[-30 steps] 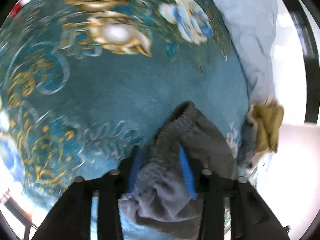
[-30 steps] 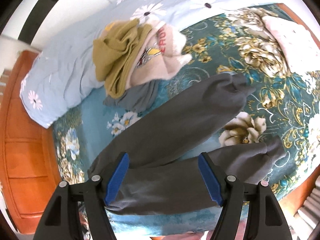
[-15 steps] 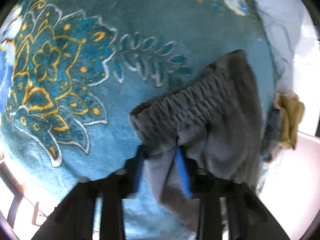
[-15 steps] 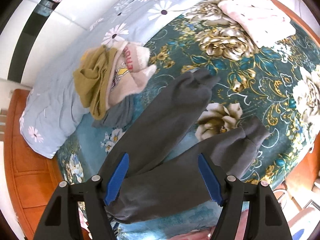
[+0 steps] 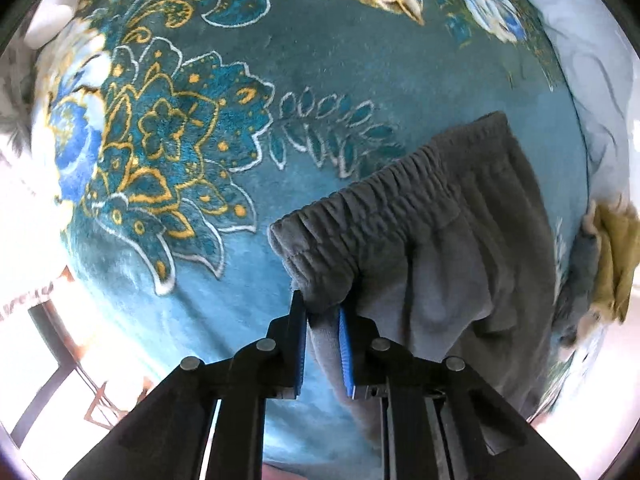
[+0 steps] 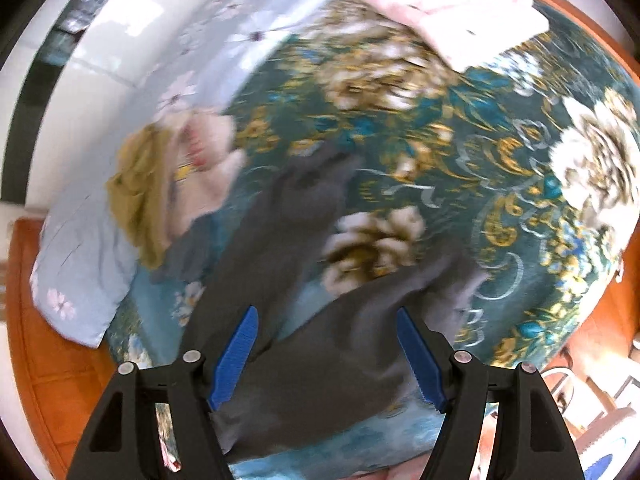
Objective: Fold clothes
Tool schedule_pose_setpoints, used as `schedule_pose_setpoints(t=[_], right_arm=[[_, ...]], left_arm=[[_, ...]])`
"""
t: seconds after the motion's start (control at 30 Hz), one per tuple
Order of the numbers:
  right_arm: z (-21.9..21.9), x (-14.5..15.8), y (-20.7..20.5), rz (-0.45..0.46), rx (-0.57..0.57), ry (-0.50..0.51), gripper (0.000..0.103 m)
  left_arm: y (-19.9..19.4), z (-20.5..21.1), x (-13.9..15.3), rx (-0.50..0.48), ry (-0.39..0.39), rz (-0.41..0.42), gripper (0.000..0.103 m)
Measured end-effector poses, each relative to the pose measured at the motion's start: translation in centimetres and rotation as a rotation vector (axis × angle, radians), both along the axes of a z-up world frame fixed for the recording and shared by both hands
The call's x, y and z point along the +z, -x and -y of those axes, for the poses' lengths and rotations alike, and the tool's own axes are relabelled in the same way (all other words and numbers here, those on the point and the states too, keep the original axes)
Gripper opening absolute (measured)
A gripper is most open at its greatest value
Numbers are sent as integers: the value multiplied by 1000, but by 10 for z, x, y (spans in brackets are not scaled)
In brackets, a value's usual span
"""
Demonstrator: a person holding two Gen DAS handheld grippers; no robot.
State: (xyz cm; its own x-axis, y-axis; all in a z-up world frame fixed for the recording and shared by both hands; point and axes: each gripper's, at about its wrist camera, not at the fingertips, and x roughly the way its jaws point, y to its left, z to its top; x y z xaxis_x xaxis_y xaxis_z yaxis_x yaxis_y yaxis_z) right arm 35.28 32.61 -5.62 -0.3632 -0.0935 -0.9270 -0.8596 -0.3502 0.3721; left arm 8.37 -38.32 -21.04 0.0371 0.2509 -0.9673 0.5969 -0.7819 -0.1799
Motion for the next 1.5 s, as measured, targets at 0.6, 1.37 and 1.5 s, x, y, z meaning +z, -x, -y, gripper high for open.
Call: schedule_pose_setpoints(t=[0.6, 1.37, 1.5], right_arm=[[-14, -177, -62, 187, -8, 268, 61], [-41, -80, -15, 100, -97, 216, 11], [-46, -61, 5, 113, -92, 203, 11]], left_arm=[[11, -51, 58, 31, 117, -59, 17], [-14, -3, 73, 294, -62, -45, 15], [2, -8, 80, 295, -101, -52, 15]])
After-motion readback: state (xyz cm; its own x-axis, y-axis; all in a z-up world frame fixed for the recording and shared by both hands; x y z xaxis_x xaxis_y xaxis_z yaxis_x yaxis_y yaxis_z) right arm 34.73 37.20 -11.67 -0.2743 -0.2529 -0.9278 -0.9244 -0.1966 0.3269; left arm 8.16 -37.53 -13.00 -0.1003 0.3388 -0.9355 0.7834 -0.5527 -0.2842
